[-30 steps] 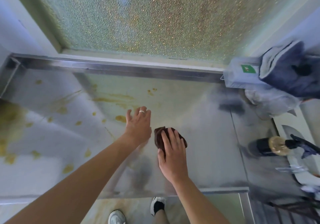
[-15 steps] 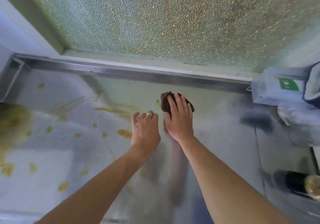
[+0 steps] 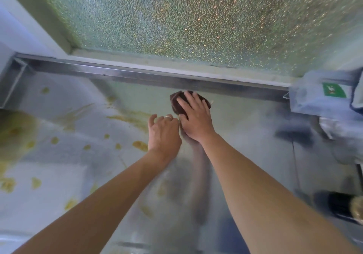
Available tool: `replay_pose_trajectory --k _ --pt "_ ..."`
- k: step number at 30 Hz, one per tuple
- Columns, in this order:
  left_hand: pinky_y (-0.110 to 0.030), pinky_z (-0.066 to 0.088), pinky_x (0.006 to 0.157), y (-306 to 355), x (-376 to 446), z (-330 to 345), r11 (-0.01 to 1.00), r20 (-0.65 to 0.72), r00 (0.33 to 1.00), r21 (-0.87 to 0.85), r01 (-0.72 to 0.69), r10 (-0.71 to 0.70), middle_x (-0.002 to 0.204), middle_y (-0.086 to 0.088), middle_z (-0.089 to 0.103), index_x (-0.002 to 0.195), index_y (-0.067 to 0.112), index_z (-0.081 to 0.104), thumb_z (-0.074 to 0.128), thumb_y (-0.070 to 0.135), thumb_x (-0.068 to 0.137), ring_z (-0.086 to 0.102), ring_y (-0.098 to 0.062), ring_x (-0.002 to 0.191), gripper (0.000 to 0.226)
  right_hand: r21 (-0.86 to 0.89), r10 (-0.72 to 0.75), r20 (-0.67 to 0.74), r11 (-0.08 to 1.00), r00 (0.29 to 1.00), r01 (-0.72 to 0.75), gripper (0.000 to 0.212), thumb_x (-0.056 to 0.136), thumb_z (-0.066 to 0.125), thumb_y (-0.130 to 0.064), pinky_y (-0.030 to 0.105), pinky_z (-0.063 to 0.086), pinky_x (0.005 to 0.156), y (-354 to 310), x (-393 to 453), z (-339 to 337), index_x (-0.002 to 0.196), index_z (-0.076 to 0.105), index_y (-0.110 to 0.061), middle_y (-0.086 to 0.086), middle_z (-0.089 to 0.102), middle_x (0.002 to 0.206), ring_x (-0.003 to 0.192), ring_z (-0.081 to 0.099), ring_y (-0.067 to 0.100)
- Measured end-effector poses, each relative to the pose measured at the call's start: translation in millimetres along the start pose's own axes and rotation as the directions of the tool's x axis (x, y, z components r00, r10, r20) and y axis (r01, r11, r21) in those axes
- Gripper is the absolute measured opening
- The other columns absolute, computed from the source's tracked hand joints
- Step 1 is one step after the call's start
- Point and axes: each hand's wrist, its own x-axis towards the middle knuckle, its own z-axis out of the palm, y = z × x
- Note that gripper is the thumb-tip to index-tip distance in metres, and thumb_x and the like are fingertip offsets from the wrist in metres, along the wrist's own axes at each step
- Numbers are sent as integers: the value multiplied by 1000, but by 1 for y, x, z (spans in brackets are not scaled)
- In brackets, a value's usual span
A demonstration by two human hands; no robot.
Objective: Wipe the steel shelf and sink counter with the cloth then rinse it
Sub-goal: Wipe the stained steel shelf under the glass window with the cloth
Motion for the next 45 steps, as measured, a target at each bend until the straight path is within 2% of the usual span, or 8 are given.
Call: replay_pose_trajectory --k 6,12,17,22,27,32,39,45 --pt "-42 23 118 -20 -31 6 992 34 991 -16 -126 127 90 7 63 85 29 68 56 15 83 60 -14 97 18 16 -64 -16 998 998 64 52 101 46 -29 41 3 127 -22 -58 19 153 41 -32 -7 22 168 157 9 18" --pt "-37 37 99 -54 -72 15 984 -120 979 -48 -169 162 83 2 64 78 22 67 72 8 69 65 -22 81 18 12 -41 -77 999 996 42 57 97 48 -23 44 12 127 -40 -109 38 153 41 -29 -6 28 166 156 16 18" --pt "-47 27 114 -68 -101 20 994 -103 989 5 -109 109 115 -3 60 110 22 55 59 13 83 59 -25 106 29 -6 6 -96 1000 995 -6 59 97 47 -23 42 11 128 -59 -148 53 154 38 -31 -8 25 166 156 13 16" --pt "-52 24 117 -76 -119 19 996 -70 994 25 -82 83 109 -5 64 107 20 53 57 12 86 59 -26 110 23 -19 59 -119 998 991 -62 58 97 47 -25 44 15 127 -85 -190 67 154 37 -28 -5 25 167 157 13 17" --pt "-51 24 117 -90 -134 22 996 -79 993 40 -84 87 120 -7 60 107 18 54 59 14 89 59 -24 111 20 -5 131 -137 991 982 -132 59 96 47 -25 46 19 126 -112 -225 79 154 39 -25 -2 26 167 157 15 19" --pt "-52 25 116 -102 -134 20 997 -48 997 43 -60 63 121 -11 58 112 14 55 64 14 81 59 -26 111 33 3 180 -171 983 969 -182 61 96 46 -26 49 23 124 -140 -257 100 156 34 -25 -1 24 167 157 13 19" --pt "-51 22 118 -96 -96 17 997 -62 996 49 -55 58 122 -11 56 116 13 51 51 9 83 56 -27 113 33 -36 196 -181 978 964 -206 63 95 48 -29 49 20 125 -138 -232 103 156 34 -27 -1 21 168 157 13 20" --pt "-49 25 115 -86 -55 12 1000 -103 995 13 -1 2 120 -8 59 111 16 55 48 14 85 58 -25 111 27 -1 189 -151 982 970 -191 63 97 43 -34 49 16 126 -123 -132 82 158 31 -25 1 20 169 158 9 21"
